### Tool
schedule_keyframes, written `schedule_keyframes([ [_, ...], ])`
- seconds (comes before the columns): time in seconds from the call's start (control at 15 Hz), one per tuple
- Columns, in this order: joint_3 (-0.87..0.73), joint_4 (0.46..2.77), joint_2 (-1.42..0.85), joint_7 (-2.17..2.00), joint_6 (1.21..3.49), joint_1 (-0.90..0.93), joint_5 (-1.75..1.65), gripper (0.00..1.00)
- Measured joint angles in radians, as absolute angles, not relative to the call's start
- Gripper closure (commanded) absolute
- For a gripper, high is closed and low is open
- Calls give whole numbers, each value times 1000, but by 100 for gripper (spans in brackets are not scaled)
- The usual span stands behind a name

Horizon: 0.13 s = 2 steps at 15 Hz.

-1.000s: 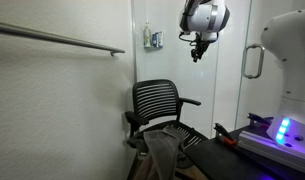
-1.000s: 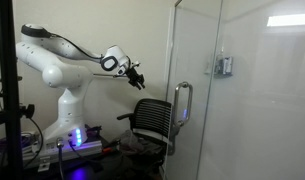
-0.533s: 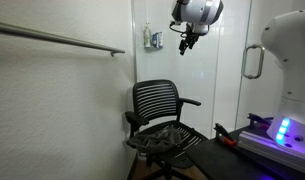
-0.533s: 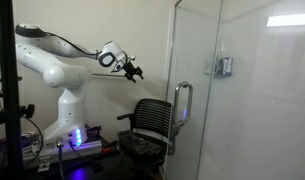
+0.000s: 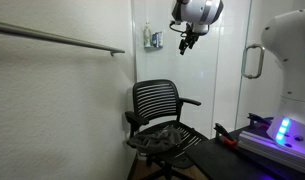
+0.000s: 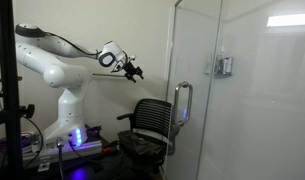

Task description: Open the door then pick the towel and drop in on the floor

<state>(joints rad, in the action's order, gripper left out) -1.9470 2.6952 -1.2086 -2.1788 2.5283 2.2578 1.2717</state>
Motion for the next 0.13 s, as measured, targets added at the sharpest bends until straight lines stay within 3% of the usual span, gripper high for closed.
schedule_keyframes([
  [0.13, -1947, 2695, -1209, -2179, 2528, 2258, 1272, 13],
])
